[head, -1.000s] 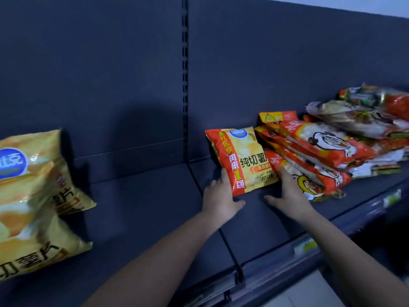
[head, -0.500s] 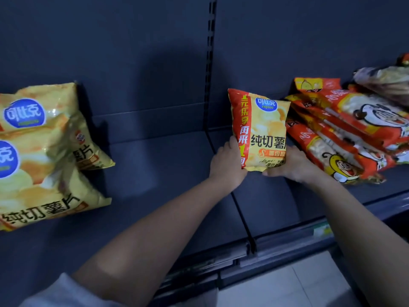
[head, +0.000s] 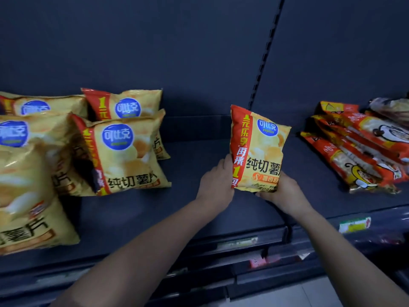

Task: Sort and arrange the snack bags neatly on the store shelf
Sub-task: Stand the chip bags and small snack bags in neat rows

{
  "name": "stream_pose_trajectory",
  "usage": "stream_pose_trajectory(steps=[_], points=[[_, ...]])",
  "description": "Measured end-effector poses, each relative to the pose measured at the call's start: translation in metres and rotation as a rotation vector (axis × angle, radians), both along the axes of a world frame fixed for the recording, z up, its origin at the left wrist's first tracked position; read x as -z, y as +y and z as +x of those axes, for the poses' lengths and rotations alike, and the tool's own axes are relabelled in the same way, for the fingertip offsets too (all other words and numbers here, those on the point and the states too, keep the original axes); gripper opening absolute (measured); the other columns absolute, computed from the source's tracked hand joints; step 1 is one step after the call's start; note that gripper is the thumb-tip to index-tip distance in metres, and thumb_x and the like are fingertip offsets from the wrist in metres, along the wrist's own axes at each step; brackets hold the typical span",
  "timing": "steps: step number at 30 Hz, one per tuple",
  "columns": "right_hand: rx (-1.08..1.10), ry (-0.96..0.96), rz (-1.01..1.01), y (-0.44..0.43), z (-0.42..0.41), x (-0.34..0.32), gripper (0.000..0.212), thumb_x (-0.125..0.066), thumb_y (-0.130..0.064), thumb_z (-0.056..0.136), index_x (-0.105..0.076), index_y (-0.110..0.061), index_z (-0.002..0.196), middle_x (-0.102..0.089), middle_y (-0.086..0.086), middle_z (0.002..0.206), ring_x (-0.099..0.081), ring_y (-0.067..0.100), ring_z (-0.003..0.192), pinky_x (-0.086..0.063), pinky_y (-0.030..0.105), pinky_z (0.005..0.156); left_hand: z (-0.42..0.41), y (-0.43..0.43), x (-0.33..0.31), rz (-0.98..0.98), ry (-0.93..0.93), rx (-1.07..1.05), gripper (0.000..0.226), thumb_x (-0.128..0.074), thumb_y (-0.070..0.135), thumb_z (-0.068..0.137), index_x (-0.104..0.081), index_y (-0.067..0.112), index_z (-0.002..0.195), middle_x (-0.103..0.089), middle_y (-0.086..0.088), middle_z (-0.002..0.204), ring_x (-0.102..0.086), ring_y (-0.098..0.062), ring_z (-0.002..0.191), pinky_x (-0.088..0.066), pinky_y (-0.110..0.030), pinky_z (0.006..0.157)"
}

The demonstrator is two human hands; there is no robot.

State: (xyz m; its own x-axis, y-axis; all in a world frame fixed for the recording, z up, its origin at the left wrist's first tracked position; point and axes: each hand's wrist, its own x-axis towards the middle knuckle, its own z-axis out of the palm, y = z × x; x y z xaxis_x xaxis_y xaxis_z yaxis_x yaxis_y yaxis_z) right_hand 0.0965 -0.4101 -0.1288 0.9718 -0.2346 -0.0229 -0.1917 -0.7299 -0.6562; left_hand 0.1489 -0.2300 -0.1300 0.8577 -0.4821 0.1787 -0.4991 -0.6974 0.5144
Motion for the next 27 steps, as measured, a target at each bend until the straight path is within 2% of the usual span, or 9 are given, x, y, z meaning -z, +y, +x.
stream_pose_trajectory(steps=[2, 5, 11, 16, 22, 27], points=[[0.008, -0.03, -0.001, 0.023, -0.01, 0.001, 0.044, -0.08, -0.009, 0.07, -0.053, -0.018, 0.103, -0.06, -0.007, 0.091, -0.056, 0.012, 0.087, -0.039, 0.009, 0.06, -0.01, 0.024, 0.0, 0.01, -0.017, -0.007, 0.07, -0.061, 0.012, 0.086, -0.022, 0.015, 0.144, -0.048, -0.006, 0.125, -0.053, -0.021, 0.108, -0.047, -0.035, 0.079], [0.018, -0.081, 0.008, 0.057, -0.023, 0.002, 0.044, -0.081, -0.009, 0.069, -0.054, -0.019, 0.102, -0.059, -0.01, 0.089, -0.058, 0.014, 0.088, -0.041, 0.023, 0.067, -0.026, 0.059, -0.002, -0.008, -0.037, -0.02, 0.073, -0.063, 0.013, 0.084, -0.022, 0.015, 0.144, -0.048, -0.006, 0.126, -0.053, -0.023, 0.11, -0.047, -0.036, 0.08], [0.031, -0.15, 0.005, 0.125, -0.046, 0.004, 0.045, -0.079, -0.008, 0.069, -0.056, -0.011, 0.108, -0.06, -0.002, 0.094, -0.058, 0.018, 0.09, -0.043, 0.026, 0.069, -0.055, 0.129, 0.001, -0.102, -0.088, -0.01, 0.077, -0.063, 0.016, 0.085, -0.019, 0.015, 0.148, -0.047, -0.004, 0.132, -0.051, -0.021, 0.114, -0.046, -0.035, 0.086], [-0.005, -0.19, 0.023, 0.174, -0.056, 0.01, 0.046, -0.078, -0.01, 0.072, -0.049, -0.017, 0.107, -0.06, -0.003, 0.099, -0.056, 0.014, 0.09, -0.042, 0.024, 0.069, -0.072, 0.18, 0.011, -0.135, -0.104, -0.024, 0.078, -0.062, 0.013, 0.086, -0.017, 0.012, 0.149, -0.044, -0.006, 0.139, -0.048, -0.024, 0.12, -0.044, -0.038, 0.094], [-0.068, -0.193, -0.065, 0.223, -0.049, 0.017, 0.046, -0.076, -0.014, 0.072, -0.044, -0.016, 0.105, -0.061, 0.003, 0.099, -0.06, 0.021, 0.089, -0.05, 0.035, 0.068, -0.073, 0.231, 0.02, -0.123, -0.088, -0.12, 0.08, -0.061, 0.013, 0.085, -0.015, 0.014, 0.15, -0.045, -0.006, 0.139, -0.049, -0.026, 0.12, -0.045, -0.042, 0.094], [-0.121, -0.186, -0.02, 0.249, -0.041, 0.017, 0.053, -0.079, -0.02, 0.071, -0.038, -0.02, 0.104, -0.057, -0.002, 0.098, -0.058, 0.018, 0.093, -0.048, 0.033, 0.072, -0.072, 0.254, 0.025, -0.181, -0.06, -0.157, 0.081, -0.061, 0.014, 0.083, -0.015, 0.018, 0.149, -0.046, -0.004, 0.136, -0.051, -0.023, 0.118, -0.049, -0.042, 0.091]])
